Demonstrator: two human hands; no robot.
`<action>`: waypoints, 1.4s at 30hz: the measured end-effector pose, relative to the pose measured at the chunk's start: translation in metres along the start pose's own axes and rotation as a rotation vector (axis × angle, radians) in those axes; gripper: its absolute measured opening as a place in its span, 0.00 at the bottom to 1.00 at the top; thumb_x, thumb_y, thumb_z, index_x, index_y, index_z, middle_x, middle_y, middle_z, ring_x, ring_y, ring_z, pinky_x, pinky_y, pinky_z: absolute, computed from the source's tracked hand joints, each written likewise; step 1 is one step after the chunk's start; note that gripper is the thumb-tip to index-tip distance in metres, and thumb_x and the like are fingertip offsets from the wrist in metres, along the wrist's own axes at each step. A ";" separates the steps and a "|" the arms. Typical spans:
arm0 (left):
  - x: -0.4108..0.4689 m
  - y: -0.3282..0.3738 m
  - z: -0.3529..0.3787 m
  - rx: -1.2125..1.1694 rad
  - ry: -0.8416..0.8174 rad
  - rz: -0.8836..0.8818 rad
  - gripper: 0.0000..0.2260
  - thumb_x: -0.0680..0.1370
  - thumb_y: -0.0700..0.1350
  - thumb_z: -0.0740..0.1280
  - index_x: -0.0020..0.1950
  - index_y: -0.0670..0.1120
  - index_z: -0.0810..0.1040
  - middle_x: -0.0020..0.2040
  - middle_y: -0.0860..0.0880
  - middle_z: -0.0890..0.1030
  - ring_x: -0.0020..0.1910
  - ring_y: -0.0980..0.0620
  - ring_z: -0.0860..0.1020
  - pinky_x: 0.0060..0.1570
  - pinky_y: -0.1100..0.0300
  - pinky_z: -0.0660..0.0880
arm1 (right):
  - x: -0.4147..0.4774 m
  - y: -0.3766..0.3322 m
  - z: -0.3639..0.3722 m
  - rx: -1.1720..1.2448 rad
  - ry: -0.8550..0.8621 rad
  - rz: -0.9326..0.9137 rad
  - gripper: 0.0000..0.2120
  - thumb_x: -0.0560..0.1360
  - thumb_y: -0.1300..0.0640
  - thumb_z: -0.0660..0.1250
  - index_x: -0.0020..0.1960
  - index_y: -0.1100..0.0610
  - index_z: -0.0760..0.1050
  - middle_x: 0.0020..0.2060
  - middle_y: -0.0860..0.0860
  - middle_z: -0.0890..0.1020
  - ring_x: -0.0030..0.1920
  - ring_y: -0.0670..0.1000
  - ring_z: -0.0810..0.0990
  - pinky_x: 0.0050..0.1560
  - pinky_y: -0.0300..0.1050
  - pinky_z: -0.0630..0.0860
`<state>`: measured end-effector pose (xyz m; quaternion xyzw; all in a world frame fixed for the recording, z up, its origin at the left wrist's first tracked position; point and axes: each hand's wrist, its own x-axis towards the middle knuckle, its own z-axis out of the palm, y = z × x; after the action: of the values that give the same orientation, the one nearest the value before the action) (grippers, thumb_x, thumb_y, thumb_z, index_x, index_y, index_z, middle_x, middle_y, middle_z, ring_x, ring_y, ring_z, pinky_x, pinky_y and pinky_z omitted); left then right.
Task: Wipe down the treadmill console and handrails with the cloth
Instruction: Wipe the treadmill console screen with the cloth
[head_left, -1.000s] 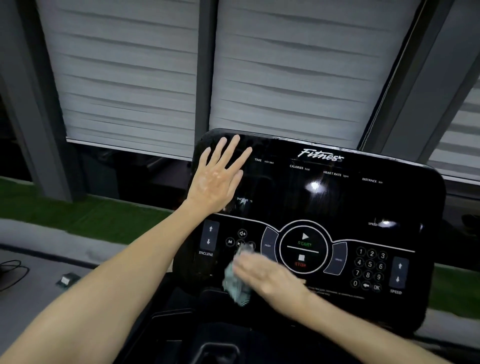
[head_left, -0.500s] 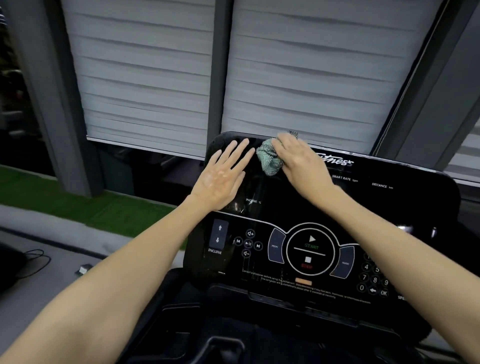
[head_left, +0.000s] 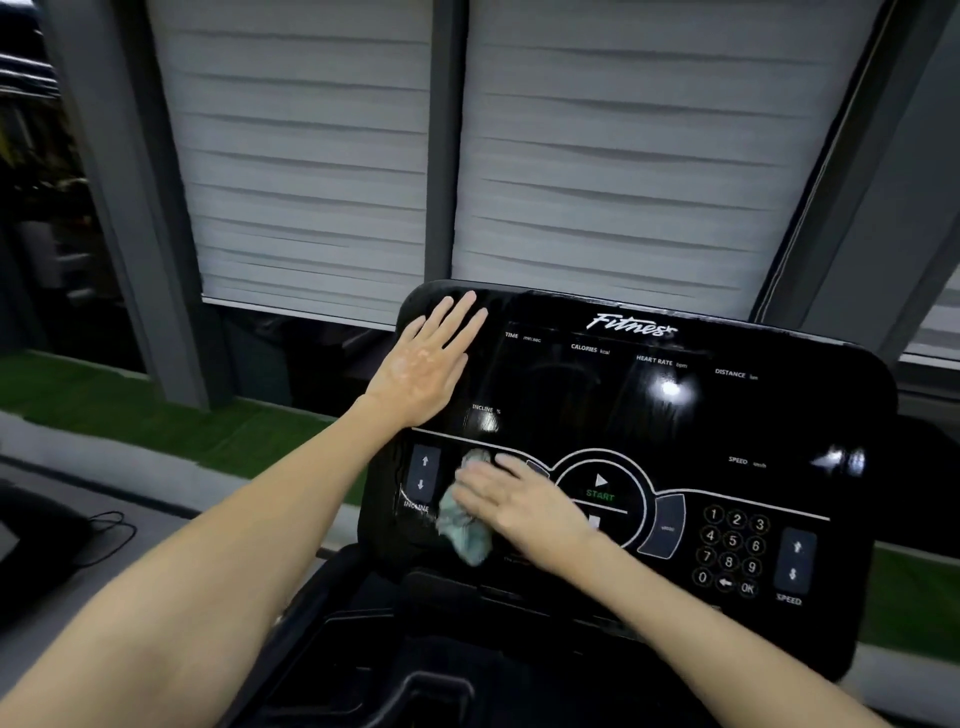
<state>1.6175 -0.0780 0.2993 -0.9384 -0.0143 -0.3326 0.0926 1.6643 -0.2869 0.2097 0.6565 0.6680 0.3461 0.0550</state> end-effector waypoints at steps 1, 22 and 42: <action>0.000 0.000 -0.001 0.006 -0.008 0.004 0.26 0.82 0.44 0.56 0.80 0.46 0.53 0.80 0.45 0.52 0.78 0.43 0.55 0.71 0.48 0.60 | 0.008 0.017 -0.006 0.000 0.022 0.066 0.19 0.72 0.61 0.62 0.62 0.56 0.77 0.61 0.54 0.79 0.64 0.53 0.76 0.65 0.49 0.62; -0.005 -0.042 0.027 -0.045 0.156 0.172 0.25 0.84 0.50 0.48 0.79 0.42 0.52 0.80 0.46 0.52 0.79 0.49 0.53 0.75 0.52 0.57 | -0.011 -0.072 0.017 0.004 -0.161 0.166 0.23 0.75 0.61 0.56 0.69 0.55 0.71 0.68 0.51 0.74 0.71 0.51 0.67 0.73 0.50 0.56; -0.003 -0.048 0.029 -0.074 0.201 0.215 0.24 0.84 0.48 0.49 0.79 0.41 0.55 0.80 0.46 0.54 0.78 0.49 0.55 0.74 0.52 0.57 | 0.035 -0.061 0.007 0.060 -0.012 0.424 0.23 0.72 0.66 0.56 0.66 0.62 0.74 0.65 0.58 0.76 0.67 0.57 0.73 0.66 0.51 0.68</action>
<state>1.6289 -0.0252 0.2838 -0.8993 0.1076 -0.4133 0.0942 1.6120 -0.2458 0.1846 0.7858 0.5244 0.3261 -0.0347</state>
